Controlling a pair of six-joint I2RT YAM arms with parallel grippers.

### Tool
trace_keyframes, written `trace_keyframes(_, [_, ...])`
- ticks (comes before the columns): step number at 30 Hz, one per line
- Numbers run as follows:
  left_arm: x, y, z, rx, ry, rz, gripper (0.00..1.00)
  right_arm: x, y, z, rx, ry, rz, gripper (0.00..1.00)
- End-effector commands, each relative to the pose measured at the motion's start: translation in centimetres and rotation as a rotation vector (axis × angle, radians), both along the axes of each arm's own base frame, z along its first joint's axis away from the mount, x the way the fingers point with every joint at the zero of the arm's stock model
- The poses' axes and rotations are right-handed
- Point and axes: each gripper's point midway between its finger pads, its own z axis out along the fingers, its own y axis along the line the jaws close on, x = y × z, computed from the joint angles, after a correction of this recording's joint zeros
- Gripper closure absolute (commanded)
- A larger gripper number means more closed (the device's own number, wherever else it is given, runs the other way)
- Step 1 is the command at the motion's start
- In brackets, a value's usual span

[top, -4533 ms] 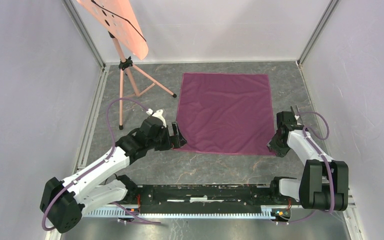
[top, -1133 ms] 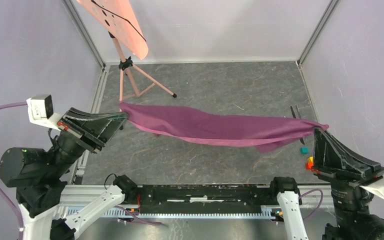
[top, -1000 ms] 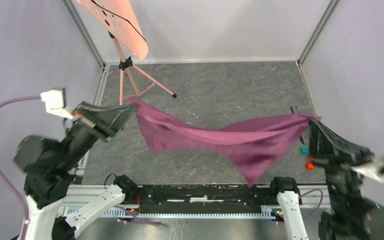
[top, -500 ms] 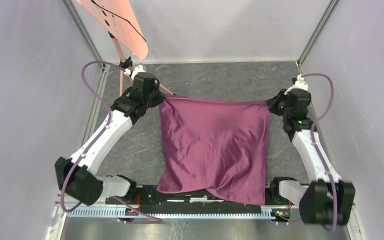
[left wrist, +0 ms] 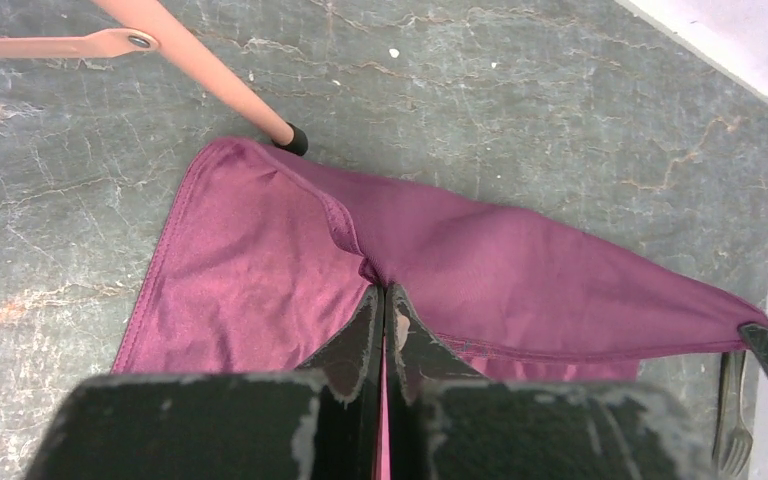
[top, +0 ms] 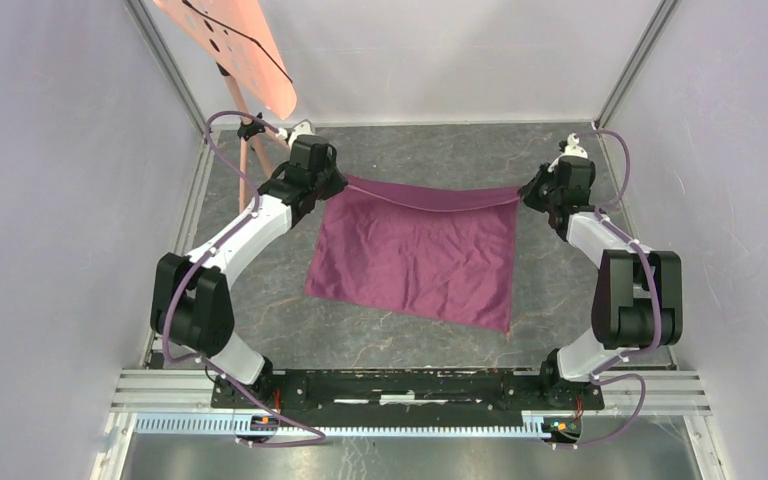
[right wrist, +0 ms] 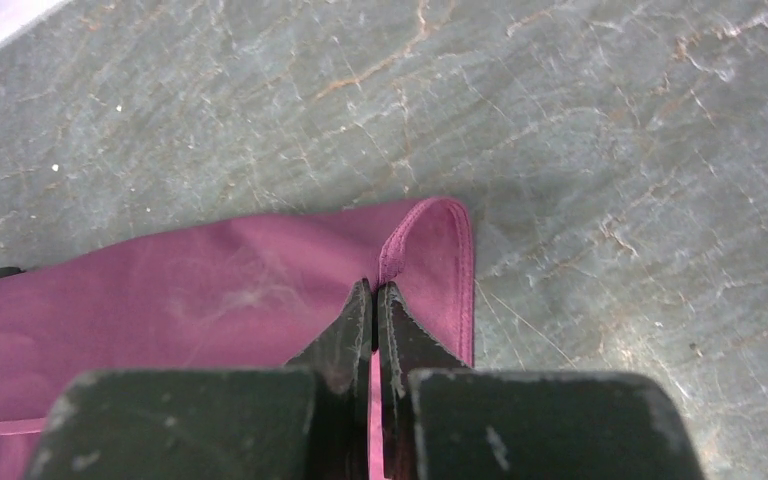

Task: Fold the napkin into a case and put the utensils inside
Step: Fold and flatten the napkin at the center of the board.

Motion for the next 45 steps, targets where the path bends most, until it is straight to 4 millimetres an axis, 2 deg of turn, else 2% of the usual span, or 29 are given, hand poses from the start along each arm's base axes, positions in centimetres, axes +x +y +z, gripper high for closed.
trace_keyframes(1, [1.6,0.2,0.8,0.028,-0.041,-0.013,0.98,1.7,0.5,3.2,0.006,-0.070,0.045,1.00])
trace_keyframes(3, [1.0,1.1,0.0,0.056,-0.003,0.015,0.98,0.4,1.0,2.7,0.017,-0.030,0.065,1.00])
trace_keyframes(6, [-0.7,2.7,-2.0,0.088,0.070,0.058,0.98,-2.7,2.4,2.3,0.030,-0.002,0.119,1.00])
trace_keyframes(10, [-3.5,3.6,-4.5,0.094,0.147,0.056,0.98,-7.6,4.6,-0.1,0.074,0.052,0.202,1.00])
trace_keyframes(14, [-6.2,5.1,-5.5,0.122,0.201,0.070,0.98,-12.7,7.0,-2.1,0.074,0.114,0.294,1.00])
trace_keyframes(17, [-8.6,5.9,-6.8,0.141,0.273,0.068,0.98,-16.1,7.6,-3.9,0.077,0.162,0.319,1.00])
trace_keyframes(21, [-11.4,6.4,-9.5,0.141,0.357,0.064,0.98,-19.4,8.1,-5.2,0.088,0.191,0.339,1.00])
trace_keyframes(25, [-13.5,6.4,-11.3,0.124,0.400,0.046,0.98,-21.0,7.8,-5.3,0.074,0.180,0.340,1.00])
trace_keyframes(32, [-15.7,6.7,-11.9,0.102,0.405,0.025,0.98,-23.7,8.0,-7.0,0.086,0.217,0.371,1.00])
trace_keyframes(45, [-17.4,8.3,-14.0,0.157,0.462,0.075,0.98,-26.4,8.6,-8.8,0.126,0.248,0.404,1.00])
